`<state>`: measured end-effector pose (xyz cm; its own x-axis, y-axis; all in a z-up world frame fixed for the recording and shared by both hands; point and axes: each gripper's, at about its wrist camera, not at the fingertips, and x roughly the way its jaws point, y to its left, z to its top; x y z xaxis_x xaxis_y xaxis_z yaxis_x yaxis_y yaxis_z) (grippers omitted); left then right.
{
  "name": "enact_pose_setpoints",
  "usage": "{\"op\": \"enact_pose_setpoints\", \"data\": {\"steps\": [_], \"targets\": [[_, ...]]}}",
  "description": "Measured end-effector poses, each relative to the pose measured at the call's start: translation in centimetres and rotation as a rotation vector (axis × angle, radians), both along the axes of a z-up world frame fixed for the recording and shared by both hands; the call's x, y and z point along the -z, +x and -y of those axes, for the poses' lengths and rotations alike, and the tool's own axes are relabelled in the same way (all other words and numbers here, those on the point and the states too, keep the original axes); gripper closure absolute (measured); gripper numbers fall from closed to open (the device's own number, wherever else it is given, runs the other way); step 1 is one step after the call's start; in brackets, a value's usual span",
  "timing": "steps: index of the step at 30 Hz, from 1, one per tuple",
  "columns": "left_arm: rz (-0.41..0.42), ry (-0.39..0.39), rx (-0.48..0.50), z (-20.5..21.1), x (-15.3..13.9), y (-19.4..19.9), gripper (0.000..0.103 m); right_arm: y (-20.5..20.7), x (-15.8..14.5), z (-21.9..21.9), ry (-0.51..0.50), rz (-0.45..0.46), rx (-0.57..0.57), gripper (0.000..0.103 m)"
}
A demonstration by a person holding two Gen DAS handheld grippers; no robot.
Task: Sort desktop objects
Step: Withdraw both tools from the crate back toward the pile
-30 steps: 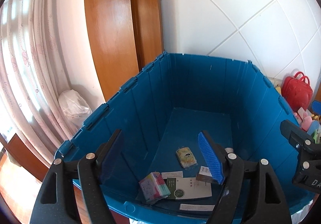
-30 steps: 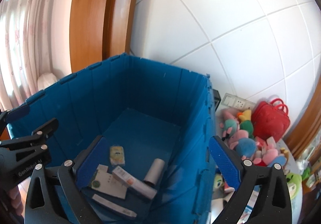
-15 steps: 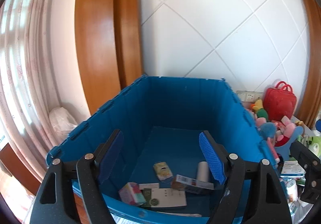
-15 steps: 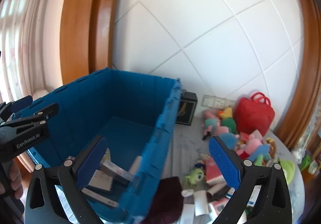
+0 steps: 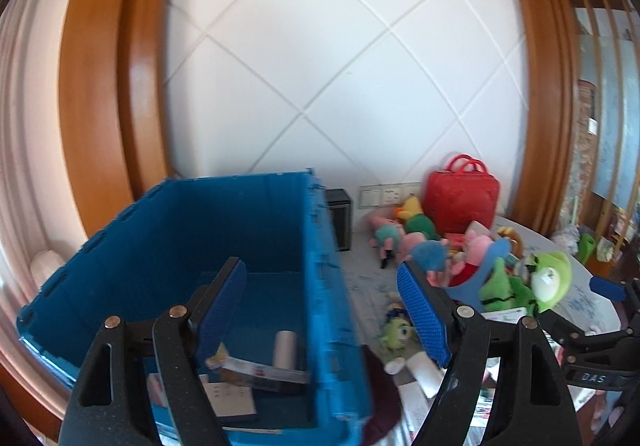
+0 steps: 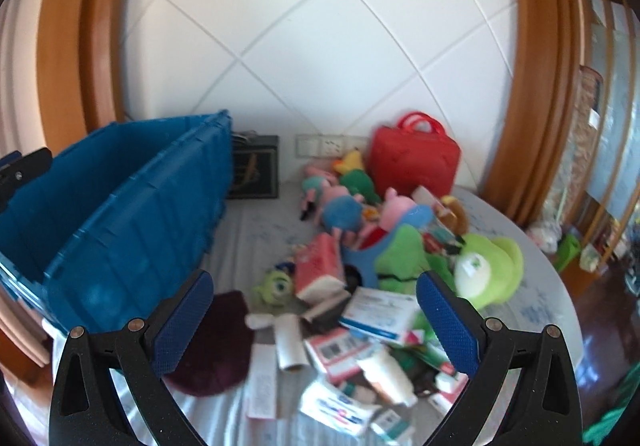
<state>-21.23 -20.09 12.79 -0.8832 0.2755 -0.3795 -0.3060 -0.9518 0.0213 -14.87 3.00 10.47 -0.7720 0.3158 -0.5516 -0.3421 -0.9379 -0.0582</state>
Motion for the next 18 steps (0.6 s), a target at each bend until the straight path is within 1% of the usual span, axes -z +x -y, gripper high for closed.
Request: {"op": "enact_pose_setpoints", "data": {"steps": [3, 6, 8, 10, 13, 16, 18], "targets": [[0.016, -0.021, 0.059, -3.2, 0.6, 0.5, 0.025, 1.1, 1.6, -3.0, -0.015, 0.045, 0.037, 0.0], [0.05, -0.057, 0.108, -6.5, 2.0, 0.7, 0.025, 2.0, 3.5, -5.6, -0.029, 0.097, 0.069, 0.0], [0.092, -0.071, 0.133, -8.5, 3.4, 0.5, 0.025, 2.7, 5.1, -7.2, -0.047, 0.137, 0.08, 0.0], [0.157, -0.078, 0.157, -10.1, 5.2, 0.3, 0.025, 3.2, 7.0, -8.7, -0.072, 0.184, 0.087, 0.0], [0.264, -0.112, 0.166, -12.7, 9.0, -0.4, 0.025, 4.2, 9.8, -10.5, -0.111, 0.242, 0.097, 0.0], [0.393, -0.144, 0.17, -14.6, 13.8, -1.4, 0.025, 5.1, 12.7, -12.1, -0.167, 0.298, 0.102, 0.0], [0.491, -0.16, 0.171, -15.6, 17.6, -2.1, 0.025, 5.6, 14.6, -12.8, -0.185, 0.335, 0.1, 0.0]]}}
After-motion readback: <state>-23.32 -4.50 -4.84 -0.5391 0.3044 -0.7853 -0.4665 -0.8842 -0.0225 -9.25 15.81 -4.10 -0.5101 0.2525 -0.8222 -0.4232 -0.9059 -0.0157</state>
